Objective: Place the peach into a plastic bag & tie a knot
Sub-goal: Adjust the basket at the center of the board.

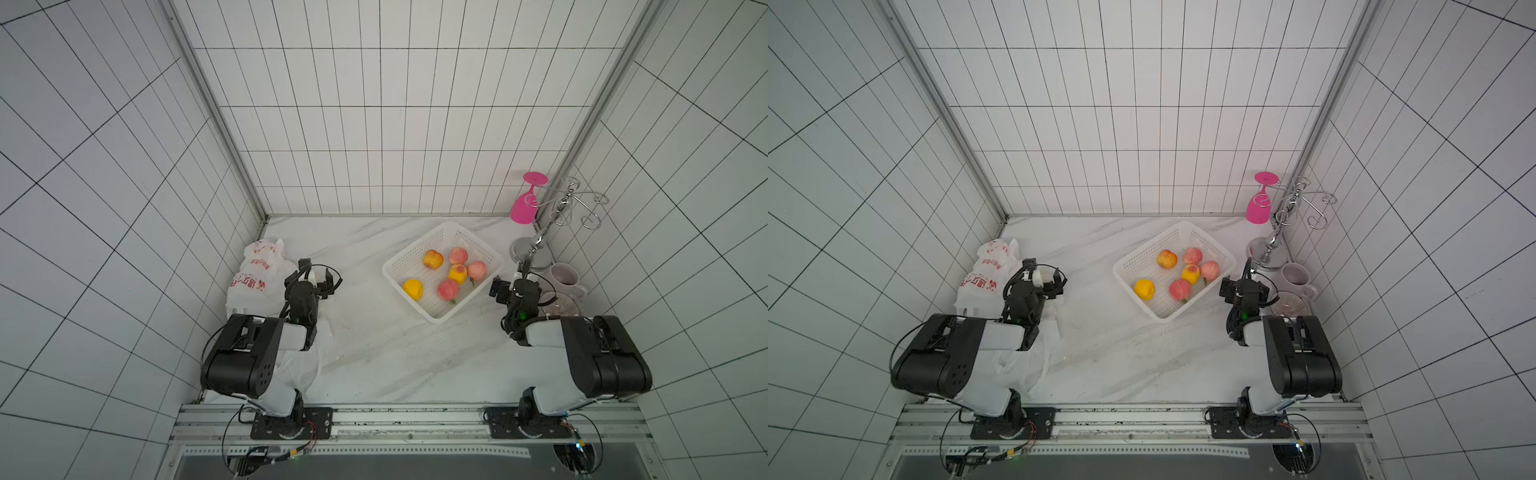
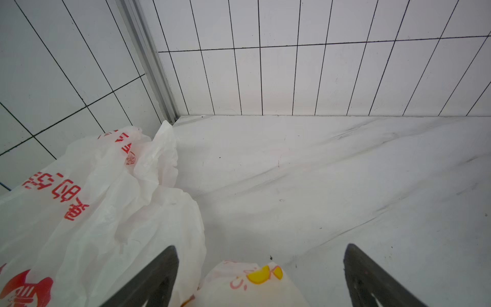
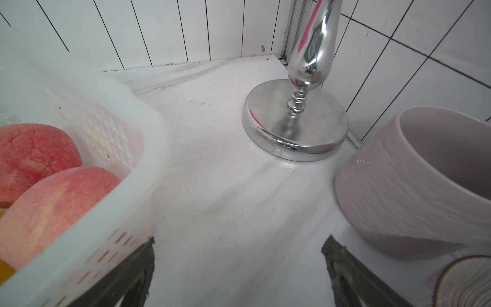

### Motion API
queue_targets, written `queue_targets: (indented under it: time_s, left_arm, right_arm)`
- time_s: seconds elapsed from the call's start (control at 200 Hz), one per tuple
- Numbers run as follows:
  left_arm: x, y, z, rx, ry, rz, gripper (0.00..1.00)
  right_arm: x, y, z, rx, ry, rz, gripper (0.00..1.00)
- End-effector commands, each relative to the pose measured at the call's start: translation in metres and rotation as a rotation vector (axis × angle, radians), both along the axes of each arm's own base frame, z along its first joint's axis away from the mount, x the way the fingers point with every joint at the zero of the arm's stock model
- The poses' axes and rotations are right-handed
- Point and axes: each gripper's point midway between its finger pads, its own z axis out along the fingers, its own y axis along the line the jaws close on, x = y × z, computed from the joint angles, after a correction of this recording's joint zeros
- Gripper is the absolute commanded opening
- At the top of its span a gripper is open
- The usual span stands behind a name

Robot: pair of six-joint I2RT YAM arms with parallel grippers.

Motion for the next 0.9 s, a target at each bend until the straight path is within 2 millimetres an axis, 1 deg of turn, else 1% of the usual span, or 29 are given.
queue_targets:
  time_s: [0.0, 0.805, 0.845, 0.895]
  left_arm:
    - [0.0048, -0.0012, 0.0103, -0.003, -0.031, -0.010, 0.98]
    - [0.0047, 0.0007, 0.0086, -0.019, -0.027, -0.020, 0.98]
    - [0.0049, -0.0007, 0.0083, -0.011, -0.025, -0.025, 0.98]
    - [0.0058, 0.0019, 0.0160, 0.000, -0.055, 0.002, 0.97]
  right_arm:
    - [0.0078, -0.0022, 0.0142, -0.008, -0.046, -0.007, 0.99]
    - [0.0066, -0.0024, 0.0139, -0.009, -0.047, -0.007, 0.99]
    - [0.0072, -0.0039, 0.0186, -0.016, -0.061, -0.022, 0.99]
    - [0.0052, 0.0011, 0.0205, -0.028, -0.035, -0.013, 0.99]
